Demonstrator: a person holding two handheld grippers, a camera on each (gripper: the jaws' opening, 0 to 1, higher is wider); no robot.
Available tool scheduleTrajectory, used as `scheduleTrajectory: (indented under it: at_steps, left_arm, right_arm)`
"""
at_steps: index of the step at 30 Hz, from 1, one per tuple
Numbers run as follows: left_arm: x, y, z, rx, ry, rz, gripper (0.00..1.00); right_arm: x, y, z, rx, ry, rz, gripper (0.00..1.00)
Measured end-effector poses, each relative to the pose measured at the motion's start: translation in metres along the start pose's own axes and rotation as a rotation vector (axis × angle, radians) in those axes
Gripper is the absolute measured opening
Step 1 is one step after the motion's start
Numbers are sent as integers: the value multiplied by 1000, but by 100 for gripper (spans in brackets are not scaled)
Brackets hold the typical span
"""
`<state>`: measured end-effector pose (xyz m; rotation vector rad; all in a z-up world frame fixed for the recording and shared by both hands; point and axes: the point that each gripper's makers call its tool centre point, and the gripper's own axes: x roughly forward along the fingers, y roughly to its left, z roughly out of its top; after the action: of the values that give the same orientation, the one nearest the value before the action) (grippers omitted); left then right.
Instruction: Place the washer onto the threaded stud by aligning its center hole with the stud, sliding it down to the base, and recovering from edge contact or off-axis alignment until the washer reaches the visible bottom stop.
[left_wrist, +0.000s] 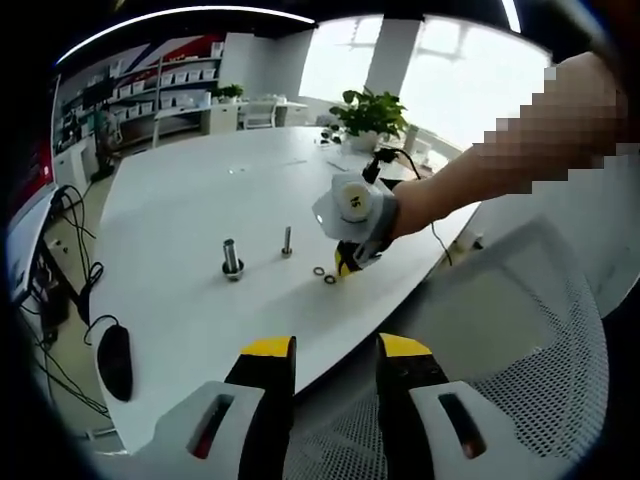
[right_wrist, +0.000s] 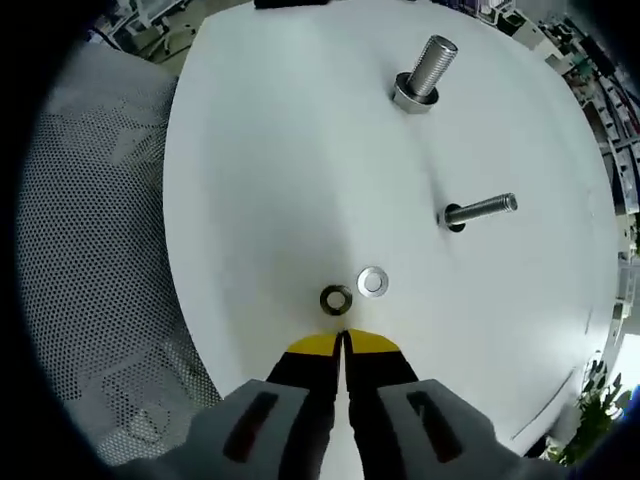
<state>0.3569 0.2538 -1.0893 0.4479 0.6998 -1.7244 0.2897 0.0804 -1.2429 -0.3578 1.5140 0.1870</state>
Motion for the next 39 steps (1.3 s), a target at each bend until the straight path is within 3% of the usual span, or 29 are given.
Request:
scheduleTrajectory:
  at_steps: [3,8,11,15,23,32,39]
  left_arm:
    - [0,-1,0,-1,-1,-4,30]
    - [2,-2,0,3,0,-14,30]
    - [1,-3,0,6,1,-17,30]
    - [2,-1,-1,1,-6,-13,30]
    - [0,-2,1,2,-9,-8,30]
    - [-1,-1,2,2,-6,-4,29]
    - [2,1,0,1,-3,-4,29]
  right_arm:
    - [-1,2,-1,-29,-6,23,7]
    - [-8,16,0,182,-41,160,16]
    - [-8,12,5,151,-82,120,20]
    - [-6,9,9,107,-75,94,21]
    - [-2,1,18,132,-118,95,25]
    - [1,2,20,115,-112,92,23]
    - [-1,5,24,120,-158,87,15]
